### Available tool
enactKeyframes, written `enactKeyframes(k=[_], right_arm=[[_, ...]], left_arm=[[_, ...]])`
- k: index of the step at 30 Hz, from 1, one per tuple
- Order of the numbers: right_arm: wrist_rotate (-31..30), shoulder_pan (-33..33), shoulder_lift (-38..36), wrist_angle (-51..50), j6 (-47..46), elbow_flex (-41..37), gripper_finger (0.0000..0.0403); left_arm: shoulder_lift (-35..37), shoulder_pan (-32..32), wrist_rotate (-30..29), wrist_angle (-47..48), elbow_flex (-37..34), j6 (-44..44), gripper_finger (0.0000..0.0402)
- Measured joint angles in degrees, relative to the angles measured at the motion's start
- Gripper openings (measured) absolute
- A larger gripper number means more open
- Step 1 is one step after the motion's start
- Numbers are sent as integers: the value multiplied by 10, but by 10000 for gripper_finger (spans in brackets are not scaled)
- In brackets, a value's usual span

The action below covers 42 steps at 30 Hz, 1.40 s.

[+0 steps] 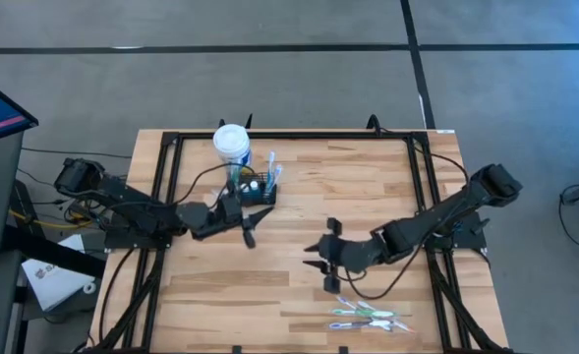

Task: Pick & Place toothbrushing station
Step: Put the purple toothbrush into the wire organizer

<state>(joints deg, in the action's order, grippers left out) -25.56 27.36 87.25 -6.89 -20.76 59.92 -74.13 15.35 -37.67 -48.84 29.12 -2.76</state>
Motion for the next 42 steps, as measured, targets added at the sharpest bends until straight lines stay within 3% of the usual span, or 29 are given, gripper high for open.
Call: enactKeyframes(k=[8,15,22,42], right_arm=[[25,48,12,-170,-213,-1,131],[93,81,50,-212,-341,0,131],[147,101,81,-235,-412,0,131],[169,109,110,-239,-453,1,131]], left_arm=[[0,13,0,0,0,0,119],[0,13,4,0,0,1,120],[0,13,12,3,0,1,120],[-1,13,14,5,0,1,118]])
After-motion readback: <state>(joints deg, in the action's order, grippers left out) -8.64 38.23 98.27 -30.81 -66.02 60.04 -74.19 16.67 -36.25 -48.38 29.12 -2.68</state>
